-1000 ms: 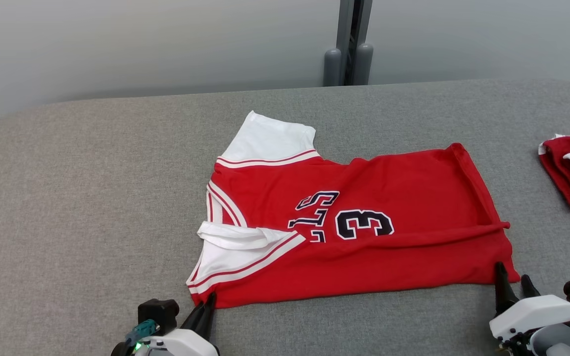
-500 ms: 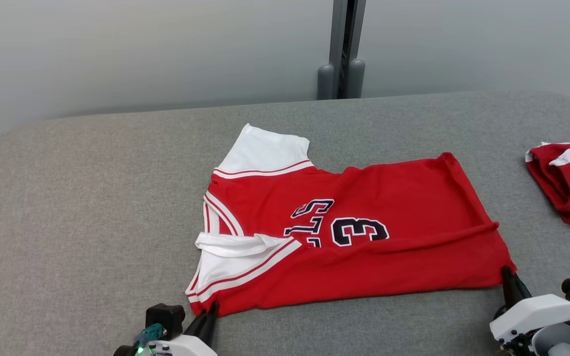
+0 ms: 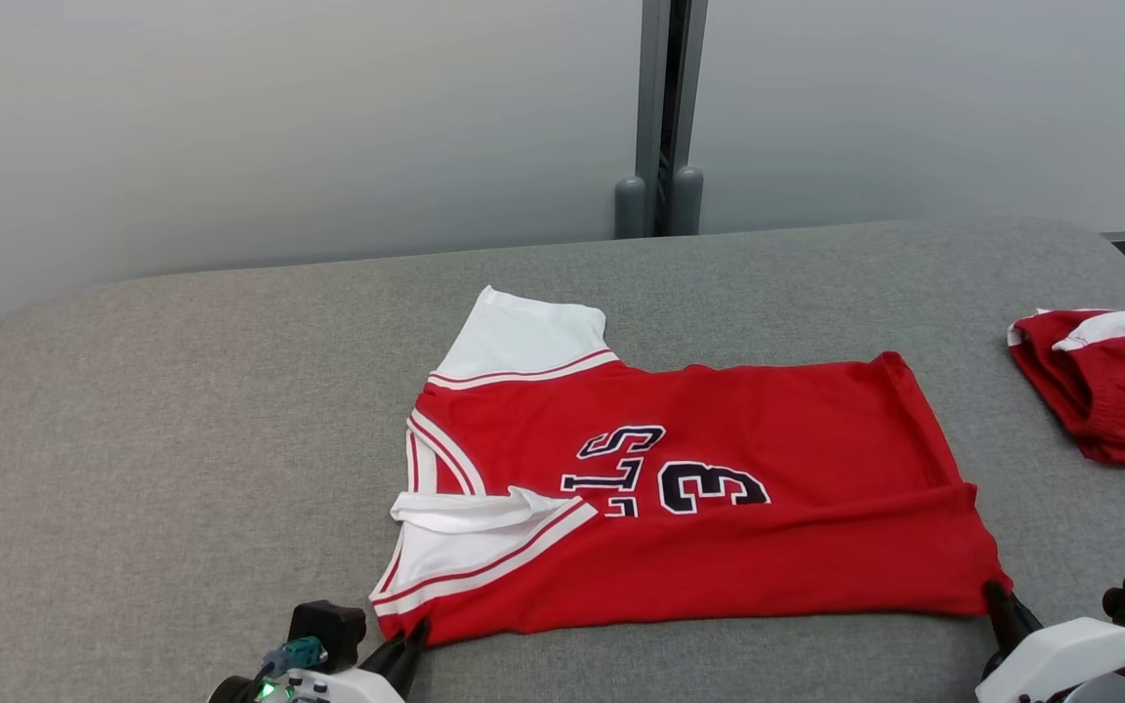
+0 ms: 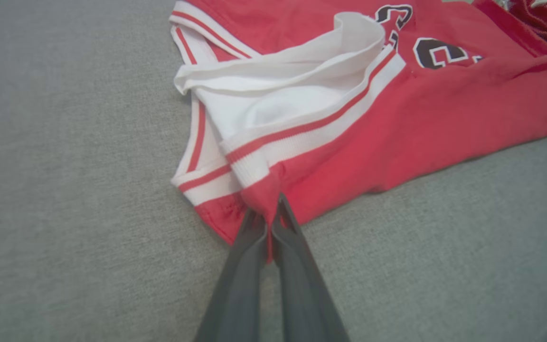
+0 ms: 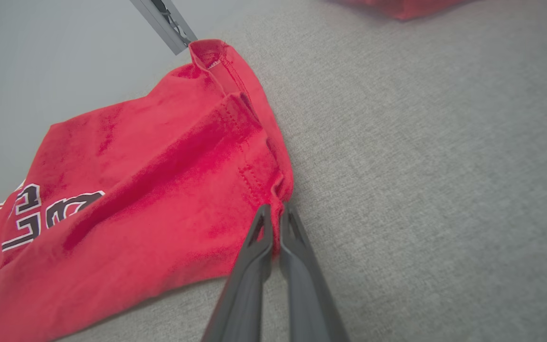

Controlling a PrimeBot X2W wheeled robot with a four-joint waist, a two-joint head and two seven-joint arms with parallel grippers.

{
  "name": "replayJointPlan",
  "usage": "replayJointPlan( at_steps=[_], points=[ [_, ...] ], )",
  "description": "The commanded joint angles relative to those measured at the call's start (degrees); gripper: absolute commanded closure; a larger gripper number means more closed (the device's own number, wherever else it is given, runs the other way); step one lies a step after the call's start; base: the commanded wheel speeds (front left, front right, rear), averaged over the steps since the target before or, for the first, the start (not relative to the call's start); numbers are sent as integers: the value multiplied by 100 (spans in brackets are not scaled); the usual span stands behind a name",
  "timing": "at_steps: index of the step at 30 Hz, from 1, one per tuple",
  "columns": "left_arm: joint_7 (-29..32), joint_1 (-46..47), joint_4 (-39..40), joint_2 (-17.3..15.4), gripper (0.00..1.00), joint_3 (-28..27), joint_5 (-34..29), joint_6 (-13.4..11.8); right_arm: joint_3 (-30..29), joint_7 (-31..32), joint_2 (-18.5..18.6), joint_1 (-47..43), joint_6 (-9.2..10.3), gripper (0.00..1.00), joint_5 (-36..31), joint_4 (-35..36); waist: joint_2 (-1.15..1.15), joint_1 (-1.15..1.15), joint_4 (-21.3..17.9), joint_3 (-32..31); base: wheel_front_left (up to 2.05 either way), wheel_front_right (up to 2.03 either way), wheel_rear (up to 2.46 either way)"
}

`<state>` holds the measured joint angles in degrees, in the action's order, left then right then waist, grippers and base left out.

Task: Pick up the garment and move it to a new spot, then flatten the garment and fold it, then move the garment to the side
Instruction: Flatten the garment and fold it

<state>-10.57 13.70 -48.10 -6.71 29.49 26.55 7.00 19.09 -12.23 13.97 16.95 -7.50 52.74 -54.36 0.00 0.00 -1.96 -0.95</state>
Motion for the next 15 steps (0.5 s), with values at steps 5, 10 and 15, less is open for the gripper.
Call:
replayJointPlan(
  at_steps=[5, 10, 15],
  points=[
    [368, -94, 347, -218, 100, 230, 137, 55, 273, 318, 250, -107, 2, 100, 208, 16, 0, 0, 25, -41, 0, 0, 0],
    [639, -172, 785, -404, 100, 328, 307, 46, 435, 457, 447, -96, 2, 100, 412, 139, 0, 0, 38, -93, 0, 0, 0],
    [862, -243, 1249, -608, 100, 407, 369, 43, 557, 534, 600, -16, 2, 100, 602, 300, 0, 0, 40, -128, 0, 0, 0]
  ],
)
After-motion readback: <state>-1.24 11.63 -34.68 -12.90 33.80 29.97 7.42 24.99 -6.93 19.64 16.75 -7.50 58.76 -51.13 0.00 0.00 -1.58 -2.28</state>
